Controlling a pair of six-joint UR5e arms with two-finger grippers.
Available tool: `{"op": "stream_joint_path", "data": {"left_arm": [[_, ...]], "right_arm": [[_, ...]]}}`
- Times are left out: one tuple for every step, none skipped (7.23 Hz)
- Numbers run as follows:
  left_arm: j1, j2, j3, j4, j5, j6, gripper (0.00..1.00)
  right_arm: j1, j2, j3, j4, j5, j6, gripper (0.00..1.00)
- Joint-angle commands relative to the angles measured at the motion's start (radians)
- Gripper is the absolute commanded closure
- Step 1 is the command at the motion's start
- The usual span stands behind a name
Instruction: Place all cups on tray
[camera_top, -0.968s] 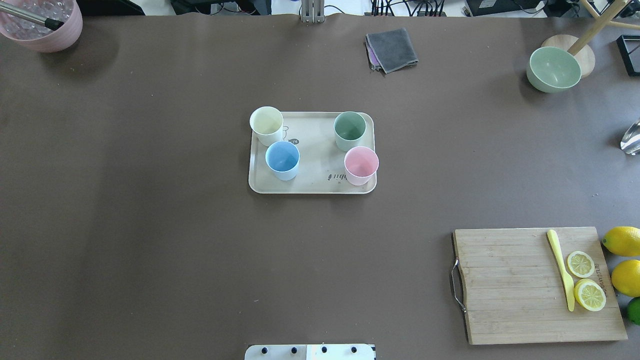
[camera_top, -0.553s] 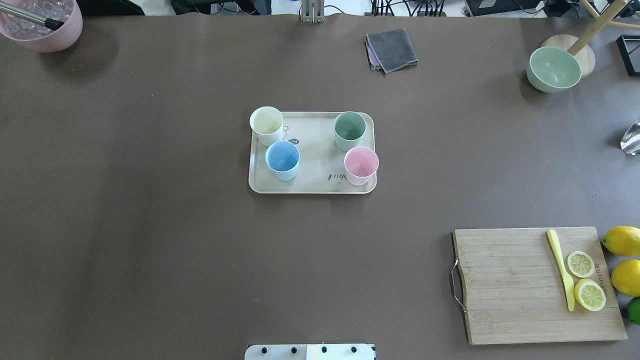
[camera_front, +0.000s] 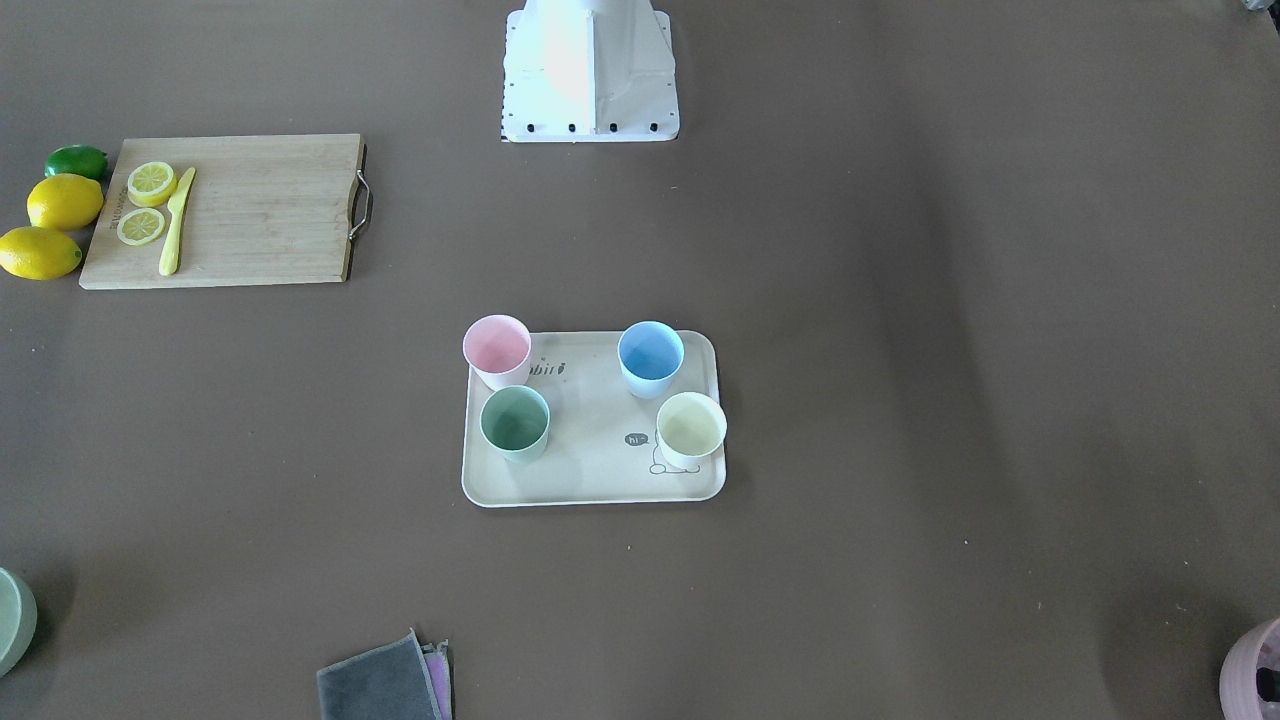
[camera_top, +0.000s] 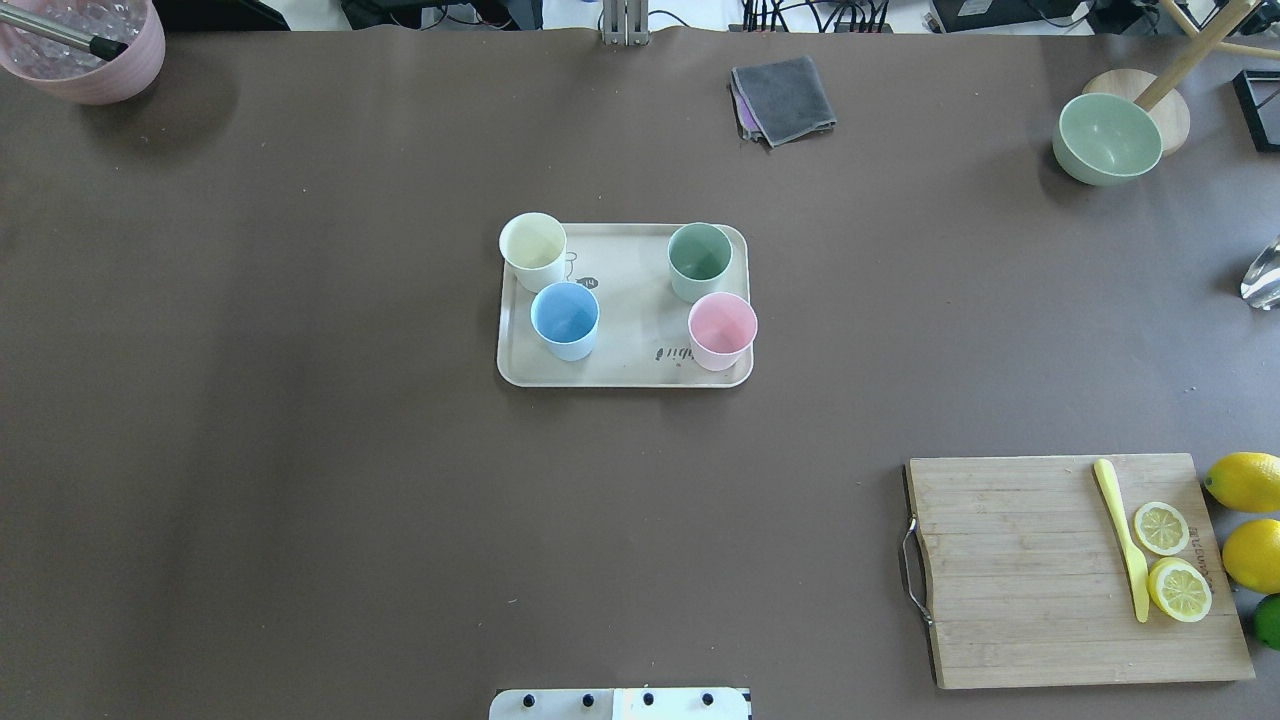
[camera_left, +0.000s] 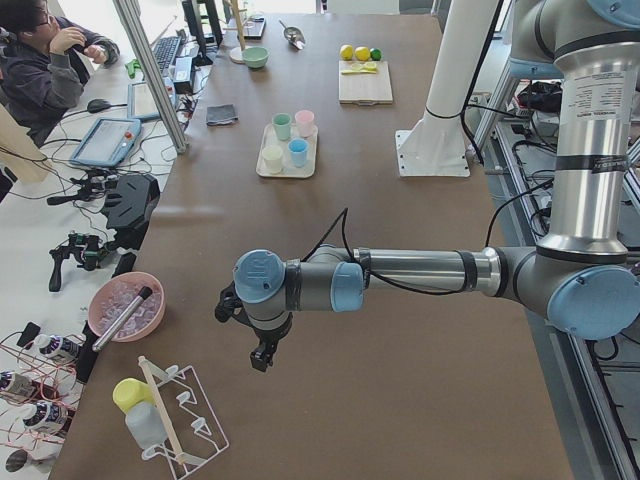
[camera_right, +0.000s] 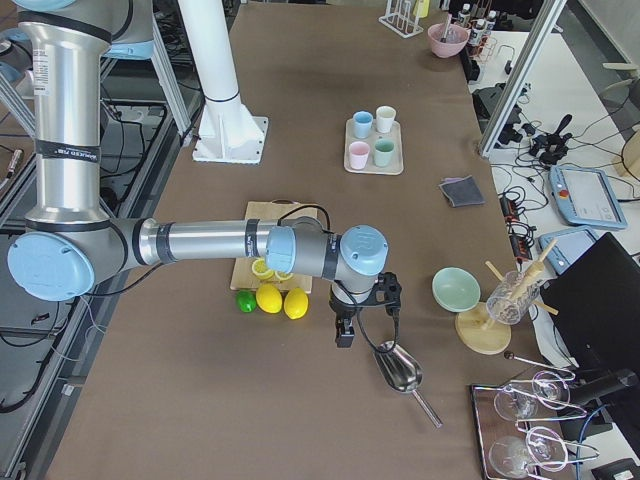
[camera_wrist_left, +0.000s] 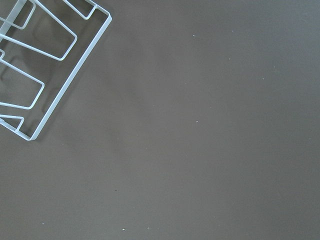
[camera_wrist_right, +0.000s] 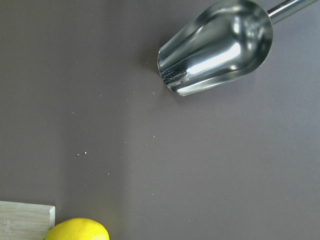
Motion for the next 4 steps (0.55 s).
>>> {"op": "stream_joint_path", "data": {"left_arm": [[0.0, 0.001, 0.0, -0.001, 0.0, 0.001, 0.02], [0.0, 0.0, 0.0, -0.001, 0.001, 0.001, 0.02], [0.0, 0.0, 0.0, -0.001, 0.0, 0.001, 0.02], [0.0, 0.0, 0.0, -0.001, 0.0, 0.001, 0.02]], "right_arm": [[-0.009, 0.001, 0.0, 0.002, 0.0, -0.006, 0.0], [-0.015, 0.001, 0.0, 0.002, -0.002, -0.006, 0.0], [-0.017, 0.001, 0.0, 0.0, -0.002, -0.006, 0.0], [-0.018, 0.0, 0.0, 0.0, -0.002, -0.006, 0.0]]}}
